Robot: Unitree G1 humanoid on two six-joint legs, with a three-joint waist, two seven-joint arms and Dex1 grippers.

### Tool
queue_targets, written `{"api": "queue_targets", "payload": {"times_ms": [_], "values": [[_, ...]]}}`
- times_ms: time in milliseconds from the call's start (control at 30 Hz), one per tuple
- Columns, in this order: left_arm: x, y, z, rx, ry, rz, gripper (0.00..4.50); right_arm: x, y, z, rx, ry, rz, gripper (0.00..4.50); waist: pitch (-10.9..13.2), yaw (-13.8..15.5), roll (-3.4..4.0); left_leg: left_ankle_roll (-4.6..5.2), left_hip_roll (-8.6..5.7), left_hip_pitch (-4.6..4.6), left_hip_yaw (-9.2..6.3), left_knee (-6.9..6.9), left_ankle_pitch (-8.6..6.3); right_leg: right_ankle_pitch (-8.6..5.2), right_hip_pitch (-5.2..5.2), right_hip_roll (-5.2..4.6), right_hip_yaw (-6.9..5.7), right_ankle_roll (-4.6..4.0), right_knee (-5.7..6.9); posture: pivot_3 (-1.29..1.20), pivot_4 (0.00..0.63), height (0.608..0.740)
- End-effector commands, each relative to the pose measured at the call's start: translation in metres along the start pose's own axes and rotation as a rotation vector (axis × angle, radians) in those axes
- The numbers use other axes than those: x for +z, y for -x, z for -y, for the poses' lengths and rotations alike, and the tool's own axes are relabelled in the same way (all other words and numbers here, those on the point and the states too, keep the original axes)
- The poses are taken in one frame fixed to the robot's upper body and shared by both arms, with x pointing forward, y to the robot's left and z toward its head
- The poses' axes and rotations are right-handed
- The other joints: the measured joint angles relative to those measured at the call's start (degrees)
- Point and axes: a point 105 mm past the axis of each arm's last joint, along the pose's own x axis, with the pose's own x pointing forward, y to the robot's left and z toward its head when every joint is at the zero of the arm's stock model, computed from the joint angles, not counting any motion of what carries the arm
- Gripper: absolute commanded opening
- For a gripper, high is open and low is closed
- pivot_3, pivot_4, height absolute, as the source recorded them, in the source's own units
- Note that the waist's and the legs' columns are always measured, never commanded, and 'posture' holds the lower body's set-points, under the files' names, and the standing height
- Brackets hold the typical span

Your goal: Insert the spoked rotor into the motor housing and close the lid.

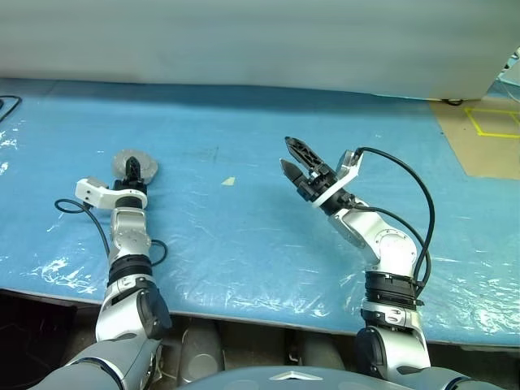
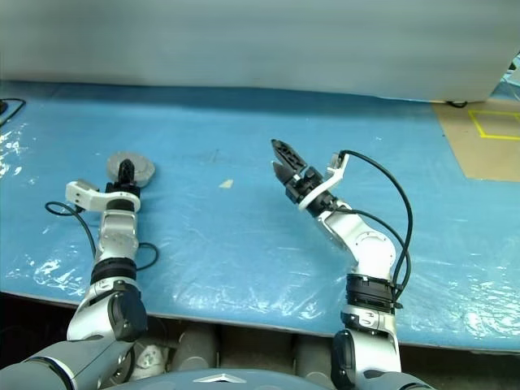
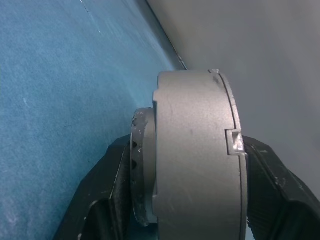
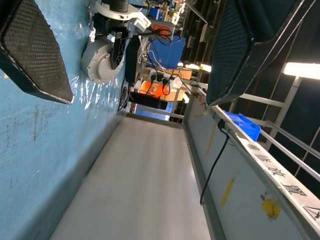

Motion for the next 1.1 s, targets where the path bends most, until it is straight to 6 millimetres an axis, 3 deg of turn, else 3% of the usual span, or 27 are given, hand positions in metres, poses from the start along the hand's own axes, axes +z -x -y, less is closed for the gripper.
{"api": "queue_targets", "payload": {"times_ms": [33,167,400,533,633,833,967,1100], "values": [[0.016,-0.004,0.007,-0.009,-0.059,0.066,3.25,-0.001,0.000,-0.013,0.052,0.036,-0.011,4.50,0.0,0.0,0.00,0.00,0.00,0.00,-0.01,0.00,0.00,0.00,0.00,0.00,0.00,0.00,0.00,0.00,0.150,0.740],[0.042,-0.002,-0.002,0.073,-0.131,0.201,4.46,-0.005,0.000,-0.010,0.034,0.063,-0.035,4.50,0.0,-0.1,0.00,0.00,0.00,0.00,-0.03,0.00,0.00,0.00,0.01,0.00,-0.01,0.00,-0.01,0.00,0.150,0.740],[0.075,0.002,-0.005,0.148,-0.320,0.342,4.46,-0.017,-0.003,-0.005,0.006,0.152,-0.093,4.50,0.0,0.0,-0.01,-0.01,0.01,-0.01,-0.07,0.00,0.00,0.01,0.02,0.00,-0.07,0.02,-0.01,0.00,0.150,0.740],[0.076,-0.001,0.017,0.029,-0.445,0.333,4.46,-0.016,-0.004,0.006,-0.065,0.301,-0.083,4.50,0.0,0.1,-0.04,-0.01,0.01,-0.01,-0.13,0.01,0.00,0.01,0.07,0.00,-0.11,0.02,-0.02,0.00,0.150,0.740],[0.062,-0.001,0.055,-0.213,-0.477,0.280,4.46,-0.010,-0.005,0.014,-0.113,0.491,-0.064,4.50,0.0,0.2,-0.08,-0.01,-0.01,-0.03,-0.14,0.03,0.00,0.01,0.09,-0.03,-0.12,0.03,-0.02,0.00,0.150,0.740],[-0.001,0.023,0.127,-0.731,-0.566,0.011,4.46,-0.002,-0.001,0.015,-0.115,0.788,-0.059,4.50,0.0,0.0,-0.08,-0.01,0.00,-0.02,-0.12,0.03,0.00,0.00,0.08,-0.03,-0.09,0.01,-0.01,0.00,0.150,0.740],[-0.045,0.053,0.145,-0.998,-0.663,-0.217,4.46,-0.001,0.006,0.017,-0.105,0.957,-0.114,4.50,0.0,-0.3,-0.08,-0.01,0.01,0.05,-0.07,0.01,0.00,-0.01,0.08,0.00,-0.03,-0.01,-0.01,0.00,0.150,0.740],[-0.079,0.085,0.147,-1.182,-0.713,-0.424,4.46,-0.002,0.017,0.018,-0.087,1.095,-0.181,4.50,0.0,-0.3,-0.07,-0.01,0.03,0.09,-0.05,-0.02,0.00,-0.01,0.07,0.02,0.03,-0.01,0.00,0.00,0.150,0.740]]}}
